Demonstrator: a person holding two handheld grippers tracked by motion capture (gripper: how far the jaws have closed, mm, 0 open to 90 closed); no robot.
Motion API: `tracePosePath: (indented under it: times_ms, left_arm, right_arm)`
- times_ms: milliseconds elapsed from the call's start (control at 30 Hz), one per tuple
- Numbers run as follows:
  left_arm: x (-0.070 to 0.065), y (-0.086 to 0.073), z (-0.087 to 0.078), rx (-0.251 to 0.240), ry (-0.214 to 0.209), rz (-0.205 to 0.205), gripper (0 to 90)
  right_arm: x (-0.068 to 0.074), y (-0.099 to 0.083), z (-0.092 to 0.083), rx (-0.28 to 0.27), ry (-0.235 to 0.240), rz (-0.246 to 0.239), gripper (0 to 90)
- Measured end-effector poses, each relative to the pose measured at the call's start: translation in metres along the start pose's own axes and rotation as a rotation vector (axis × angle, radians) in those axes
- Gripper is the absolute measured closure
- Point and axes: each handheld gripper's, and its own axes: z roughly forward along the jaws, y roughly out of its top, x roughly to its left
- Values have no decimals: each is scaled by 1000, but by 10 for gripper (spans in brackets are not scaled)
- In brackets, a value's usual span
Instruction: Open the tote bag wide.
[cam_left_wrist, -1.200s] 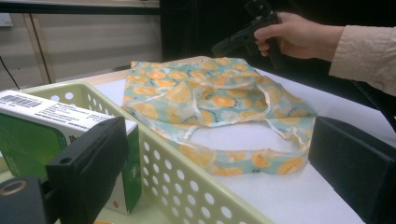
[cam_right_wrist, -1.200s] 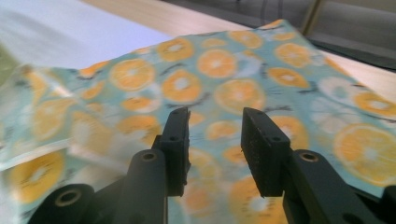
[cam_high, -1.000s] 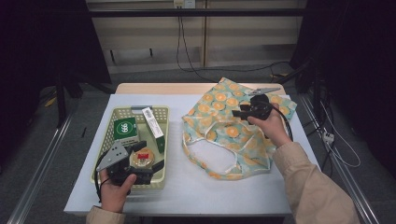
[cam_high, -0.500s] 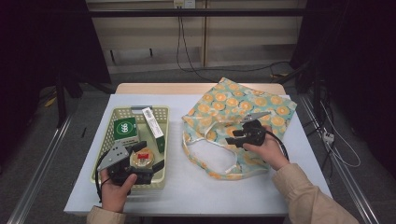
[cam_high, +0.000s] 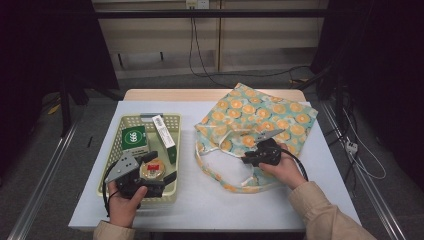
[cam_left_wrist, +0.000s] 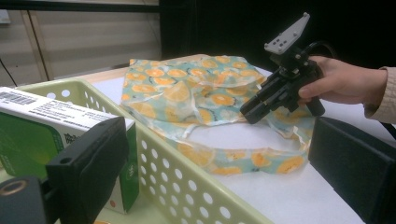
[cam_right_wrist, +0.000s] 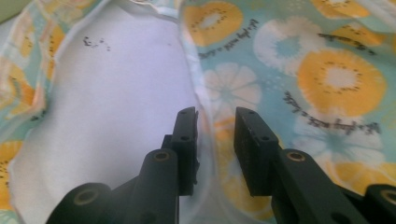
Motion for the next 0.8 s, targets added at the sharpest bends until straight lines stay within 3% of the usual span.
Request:
tracePosePath:
  times_ms: [67, 133, 267, 367, 633, 800]
  left_arm:
    - [0, 0, 0, -2, 1, -2, 51]
    - [0, 0, 0, -2, -1, -3, 51]
    - [0, 0, 0, 2, -3, 5, 51]
    - [0, 0, 0, 0, -2, 3, 51]
    - [0, 0, 0, 1, -2, 3, 51]
    - [0, 1, -1, -2, -1, 3, 51]
  right_arm:
    - [2, 1, 1, 7, -20, -18, 755]
    - [1, 1, 1, 7, -25, -7, 817]
    - [-4, 0, 0, -8, -10, 41, 793]
    - [-5, 1, -5, -27, -5, 39, 802]
    - [-4, -3, -11, 12, -26, 3, 812]
    - [-4, -2, -18, -15, -25, 8, 816]
